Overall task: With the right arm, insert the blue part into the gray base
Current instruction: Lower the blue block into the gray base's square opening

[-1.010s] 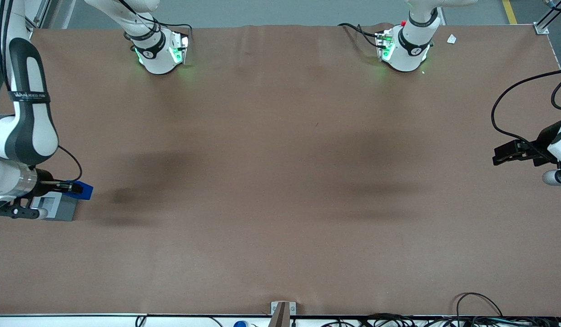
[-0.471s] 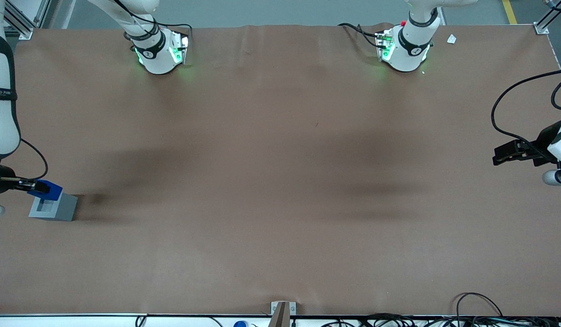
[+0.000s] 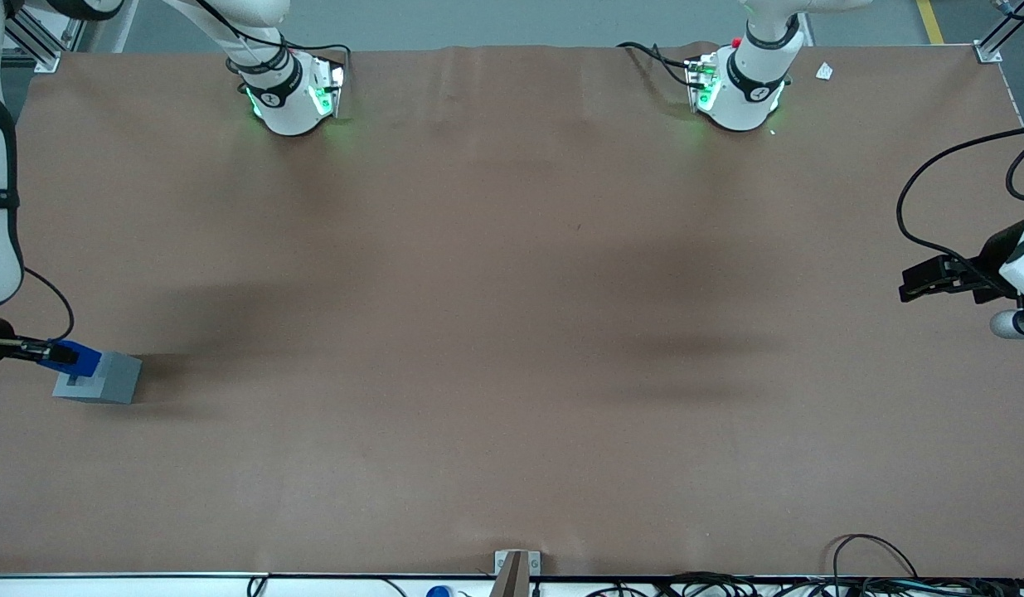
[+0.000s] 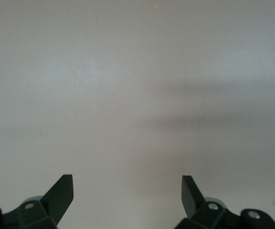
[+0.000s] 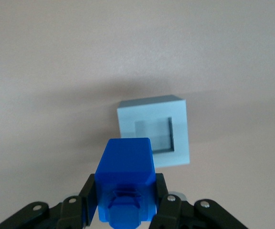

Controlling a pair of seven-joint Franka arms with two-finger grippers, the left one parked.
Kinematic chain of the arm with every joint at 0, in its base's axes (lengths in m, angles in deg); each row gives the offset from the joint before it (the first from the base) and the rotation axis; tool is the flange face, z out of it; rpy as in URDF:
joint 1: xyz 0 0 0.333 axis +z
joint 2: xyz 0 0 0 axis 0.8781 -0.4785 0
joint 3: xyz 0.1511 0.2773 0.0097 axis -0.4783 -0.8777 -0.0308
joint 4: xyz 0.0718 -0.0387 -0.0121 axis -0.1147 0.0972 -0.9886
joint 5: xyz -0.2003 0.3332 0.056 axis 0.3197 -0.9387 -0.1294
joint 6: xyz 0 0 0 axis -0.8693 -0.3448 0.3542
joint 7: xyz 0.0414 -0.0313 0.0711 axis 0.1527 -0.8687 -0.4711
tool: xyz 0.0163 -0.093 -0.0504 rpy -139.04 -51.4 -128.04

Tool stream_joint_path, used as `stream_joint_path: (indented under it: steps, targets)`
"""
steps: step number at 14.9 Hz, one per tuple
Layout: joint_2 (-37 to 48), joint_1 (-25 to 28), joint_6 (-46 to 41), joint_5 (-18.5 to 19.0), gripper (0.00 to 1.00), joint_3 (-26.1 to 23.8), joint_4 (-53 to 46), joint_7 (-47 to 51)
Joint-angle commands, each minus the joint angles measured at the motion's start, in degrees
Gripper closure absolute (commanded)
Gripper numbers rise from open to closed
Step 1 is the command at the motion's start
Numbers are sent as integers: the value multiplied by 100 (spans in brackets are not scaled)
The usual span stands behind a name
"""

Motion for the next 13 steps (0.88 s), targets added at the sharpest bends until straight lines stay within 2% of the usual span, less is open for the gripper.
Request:
stream_joint_path:
  steps: [1, 13]
  targets:
    - [-263, -92, -103, 52, 88, -101, -454, -102]
    - [-597, -338, -68, 43, 89, -109, -674, -708]
